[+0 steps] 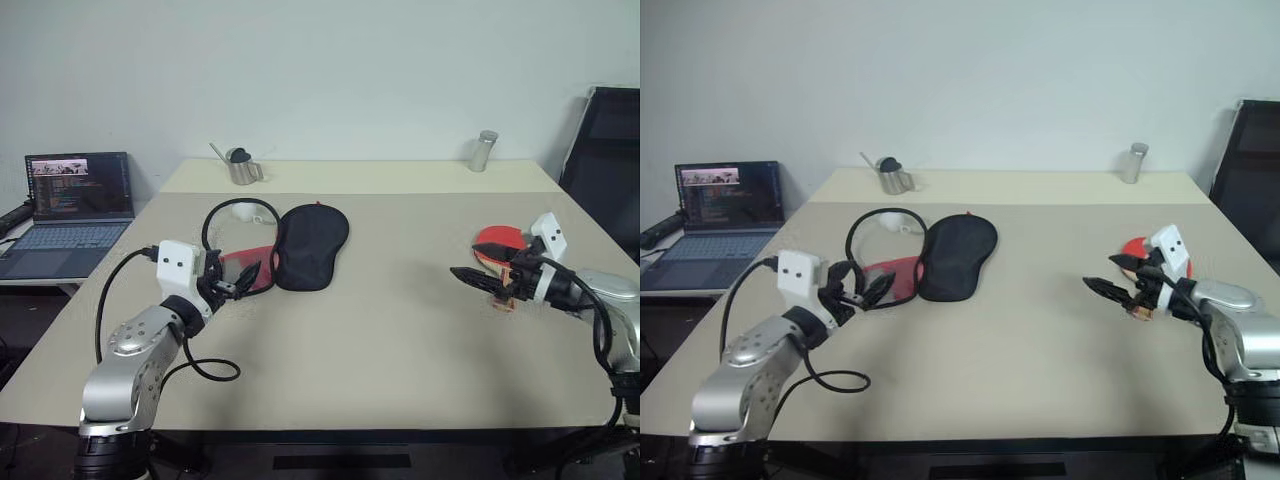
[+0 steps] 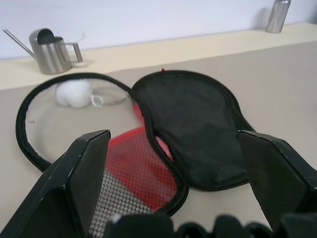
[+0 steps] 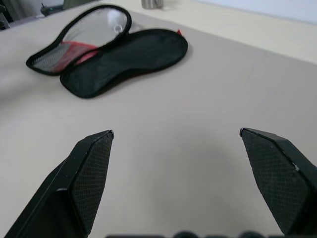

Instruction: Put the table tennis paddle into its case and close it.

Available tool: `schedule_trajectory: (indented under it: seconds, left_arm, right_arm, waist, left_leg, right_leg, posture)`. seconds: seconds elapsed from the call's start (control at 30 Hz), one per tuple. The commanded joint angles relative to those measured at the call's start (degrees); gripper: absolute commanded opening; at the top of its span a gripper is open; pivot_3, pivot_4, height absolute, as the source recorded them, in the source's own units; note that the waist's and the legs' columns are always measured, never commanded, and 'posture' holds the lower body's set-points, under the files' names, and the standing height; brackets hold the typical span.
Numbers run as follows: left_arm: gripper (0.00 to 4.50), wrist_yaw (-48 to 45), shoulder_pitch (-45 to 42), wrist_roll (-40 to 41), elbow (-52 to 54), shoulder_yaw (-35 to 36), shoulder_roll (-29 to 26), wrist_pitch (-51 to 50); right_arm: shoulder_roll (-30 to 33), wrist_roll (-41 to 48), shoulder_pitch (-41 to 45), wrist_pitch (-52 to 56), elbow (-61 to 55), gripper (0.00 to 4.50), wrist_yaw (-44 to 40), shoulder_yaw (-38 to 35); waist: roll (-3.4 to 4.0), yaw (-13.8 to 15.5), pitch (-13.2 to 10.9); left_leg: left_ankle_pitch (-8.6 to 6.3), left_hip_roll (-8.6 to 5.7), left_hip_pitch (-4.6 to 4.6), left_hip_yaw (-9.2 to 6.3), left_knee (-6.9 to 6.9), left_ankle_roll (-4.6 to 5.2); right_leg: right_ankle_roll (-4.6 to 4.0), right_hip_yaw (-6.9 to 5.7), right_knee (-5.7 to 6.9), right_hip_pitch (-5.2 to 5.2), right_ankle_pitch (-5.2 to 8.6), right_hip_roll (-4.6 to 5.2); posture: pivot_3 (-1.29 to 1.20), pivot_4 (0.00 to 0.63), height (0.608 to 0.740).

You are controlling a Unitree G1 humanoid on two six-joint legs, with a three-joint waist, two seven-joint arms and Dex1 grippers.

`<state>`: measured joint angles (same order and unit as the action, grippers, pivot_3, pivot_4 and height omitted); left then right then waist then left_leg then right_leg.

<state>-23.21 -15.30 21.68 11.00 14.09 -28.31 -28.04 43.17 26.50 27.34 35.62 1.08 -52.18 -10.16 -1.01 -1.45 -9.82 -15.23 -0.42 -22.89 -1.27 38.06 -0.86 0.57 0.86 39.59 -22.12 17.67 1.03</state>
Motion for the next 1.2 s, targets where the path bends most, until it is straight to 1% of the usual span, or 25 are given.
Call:
schedule_trajectory:
  seconds: [0.03, 0.1, 0.2, 0.3, 0.43, 0.53, 0.6, 0.73, 0.9, 1.07, 1.13, 1.2]
  left_arm:
    - [4.45, -0.5, -1.8, -1.0, -1.3, -0.2, 0.2, 3.2]
    - [4.45, -0.5, -3.6, -1.1, -3.6, -0.2, 0.6, 4.1]
    - [4.45, -1.5, -5.5, 1.5, -3.8, 0.8, 1.0, 3.1]
    - [4.45, -2.7, -6.6, 3.1, -3.9, 1.4, -0.2, 1.0]
    - [4.45, -5.0, -7.2, 4.5, -3.0, 1.9, -3.1, -1.2]
    - [4.45, -8.8, -7.1, 7.9, -2.9, 3.0, -5.6, -3.6]
    - [4.45, -10.0, -7.2, 8.7, -2.9, 3.5, -7.1, -4.2]
    - [4.45, -12.7, -9.2, 11.3, -4.6, 4.2, -8.6, -5.7]
    - [4.45, -19.7, -11.3, 14.6, -8.6, 4.0, -12.5, -8.9]
    - [4.45, -23.9, -12.5, 11.9, -12.8, 2.9, -16.3, -6.5]
    - [4.45, -25.3, -11.2, 9.8, -13.9, 2.0, -17.8, -4.4]
    - [4.45, -26.2, -10.2, 9.3, -15.1, 2.3, -18.4, -3.7]
  right_arm:
    - [1.7, 1.0, -0.1, 0.8, -2.5, 4.50, 0.2, -1.8]
    - [1.5, 1.4, 0.0, 1.5, -3.5, 4.50, 0.9, -2.0]
    - [0.7, 2.9, 0.8, 3.3, -5.5, 4.50, 2.2, -2.4]
    - [-0.3, 4.0, 1.5, 5.3, -7.6, 4.50, 3.9, -1.6]
    - [-3.3, 4.7, 3.1, 7.7, -9.1, 4.50, 6.3, 0.8]
    - [-6.5, 5.4, 3.8, 8.8, -10.2, 4.50, 7.6, 2.5]
    - [-7.8, 5.7, 3.8, 10.0, -11.2, 4.50, 8.5, 3.2]
    - [-9.0, 6.4, 4.1, 11.6, -12.5, 4.50, 9.2, 4.1]
    - [-10.4, 5.7, 5.9, 14.4, -12.6, 4.50, 10.5, 7.5]
    - [-12.3, 6.2, 8.7, 18.8, -11.3, 4.50, 13.4, 8.3]
    - [-14.1, 5.9, 10.5, 20.4, -9.9, 4.50, 15.4, 8.4]
    - [-16.4, 5.4, 12.6, 21.3, -8.1, 4.50, 17.2, 9.0]
  waist:
    - [0.00, 0.0, 0.0]
    - [0.00, 0.1, 0.0]
    - [-0.01, 0.1, 0.0]
    - [-0.01, 0.0, 0.0]
    - [-0.01, -0.2, 0.0]
    - [-0.01, -0.3, 0.0]
    - [-0.01, -0.2, 0.0]
    - [-0.03, 0.1, 0.0]
    - [-0.03, -0.1, 0.0]
    - [-0.03, -0.4, 0.0]
    - [-0.03, -0.4, 0.0]
    - [-0.03, -0.4, 0.0]
  left_leg:
    - [0.00, 0.00, 0.00, 0.00, 0.00, 0.00]
    - [0.00, 0.00, 0.01, -0.01, 0.00, 0.00]
    - [0.00, 0.00, 0.00, -0.02, 0.00, 0.00]
    - [0.00, 0.00, -0.02, -0.01, 0.00, 0.00]
    - [0.00, 0.01, 0.01, -0.01, -0.02, 0.00]
    - [0.00, 0.01, 0.01, -0.01, -0.01, 0.00]
    - [0.00, 0.01, 0.00, -0.02, -0.01, 0.00]
    - [0.00, -0.01, -0.03, -0.03, 0.00, 0.00]
    - [0.00, 0.00, 0.00, -0.04, -0.01, 0.00]
    - [0.00, 0.00, -0.01, -0.03, -0.02, 0.00]
    - [0.00, 0.00, -0.01, -0.03, -0.04, 0.00]
    - [0.00, 0.00, 0.00, -0.02, -0.05, 0.00]
  right_leg:
    - [0.00, -0.01, 0.01, 0.00, 0.00, 0.00]
    - [0.00, -0.02, 0.02, 0.00, 0.00, 0.00]
    - [0.00, -0.02, 0.01, 0.00, 0.00, 0.00]
    - [0.00, -0.01, -0.02, 0.00, 0.00, 0.00]
    - [0.00, -0.02, 0.00, -0.01, 0.00, -0.01]
    - [0.00, -0.01, 0.04, -0.02, 0.00, -0.01]
    - [0.00, -0.03, 0.03, -0.02, 0.00, -0.01]
    - [0.00, -0.03, -0.02, -0.02, 0.00, 0.00]
    - [0.00, -0.05, 0.01, -0.03, 0.00, 0.00]
    - [0.00, -0.04, 0.03, -0.08, 0.00, 0.00]
    - [0.00, -0.03, 0.03, -0.10, 0.00, -0.01]
    - [0.00, -0.02, 0.04, -0.11, 0.00, -0.01]
  posture:
    - [0.00, 0.150, 0.740]
    - [0.00, 0.150, 0.740]
    - [0.00, 0.150, 0.740]
    - [0.00, 0.150, 0.740]
    - [0.00, 0.150, 0.740]
    - [0.00, 0.150, 0.740]
    - [0.00, 0.150, 0.740]
    - [0.00, 0.150, 0.740]
    - [0.00, 0.150, 0.740]
    - [0.00, 0.150, 0.740]
    - [0.00, 0.150, 0.740]
    - [0.00, 0.150, 0.740]
